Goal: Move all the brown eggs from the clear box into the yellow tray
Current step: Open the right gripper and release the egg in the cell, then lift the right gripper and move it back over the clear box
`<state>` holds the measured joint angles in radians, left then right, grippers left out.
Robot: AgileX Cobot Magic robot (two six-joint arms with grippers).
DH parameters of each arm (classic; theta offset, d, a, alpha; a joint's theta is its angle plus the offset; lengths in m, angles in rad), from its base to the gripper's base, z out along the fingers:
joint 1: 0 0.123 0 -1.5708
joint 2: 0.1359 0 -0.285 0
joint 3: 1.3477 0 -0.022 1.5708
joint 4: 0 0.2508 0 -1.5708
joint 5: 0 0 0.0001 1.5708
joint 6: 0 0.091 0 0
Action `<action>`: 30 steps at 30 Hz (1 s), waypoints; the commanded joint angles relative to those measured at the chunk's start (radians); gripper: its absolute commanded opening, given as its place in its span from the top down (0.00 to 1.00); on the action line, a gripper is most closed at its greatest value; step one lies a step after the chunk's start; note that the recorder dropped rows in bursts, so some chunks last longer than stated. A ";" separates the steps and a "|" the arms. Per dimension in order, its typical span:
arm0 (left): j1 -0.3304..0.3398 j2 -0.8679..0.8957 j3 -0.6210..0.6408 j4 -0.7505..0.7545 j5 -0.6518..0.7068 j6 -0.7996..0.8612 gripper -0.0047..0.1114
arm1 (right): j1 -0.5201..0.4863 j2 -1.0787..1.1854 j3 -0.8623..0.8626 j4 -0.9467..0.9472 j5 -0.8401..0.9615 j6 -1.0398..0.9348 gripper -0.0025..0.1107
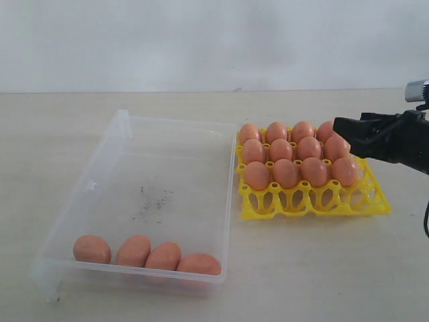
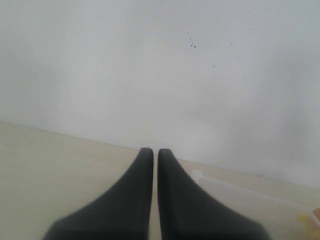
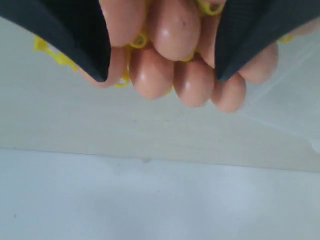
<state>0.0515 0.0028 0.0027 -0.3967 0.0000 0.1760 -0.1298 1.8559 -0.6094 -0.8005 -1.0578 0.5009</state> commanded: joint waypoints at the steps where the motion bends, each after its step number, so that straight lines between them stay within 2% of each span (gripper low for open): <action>1: -0.004 -0.003 -0.003 -0.005 0.000 0.006 0.93 | -0.001 -0.046 0.000 -0.110 -0.163 0.099 0.58; 5: -0.004 -0.003 -0.003 -0.005 0.000 0.006 0.93 | 0.016 -0.078 -0.014 -0.135 -0.163 0.208 0.88; 6: -0.004 -0.003 -0.003 -0.005 0.000 0.006 0.93 | 0.028 -0.082 -0.020 -0.137 -0.163 0.213 0.99; 11: -0.004 -0.003 -0.003 -0.005 0.000 0.006 0.93 | 0.082 -0.093 -0.040 -0.151 -0.163 0.196 0.98; 20: -0.004 -0.003 -0.003 -0.005 0.000 0.006 0.93 | 0.216 -0.093 -0.136 -0.332 -0.163 0.208 0.98; 23: -0.004 -0.003 -0.003 -0.005 0.000 0.006 0.93 | 0.273 -0.093 -0.147 -0.339 -0.163 0.208 0.98; 27: -0.004 -0.003 -0.003 -0.005 0.000 0.006 0.93 | 0.357 -0.093 -0.176 -0.362 -0.002 0.245 0.98; 30: -0.004 -0.003 -0.003 -0.005 0.000 0.006 0.93 | 0.424 -0.093 -0.221 -0.407 0.140 0.356 0.98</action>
<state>0.0515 0.0028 0.0027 -0.3967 0.0000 0.1760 0.2412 1.7724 -0.7951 -1.1672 -1.0403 0.7720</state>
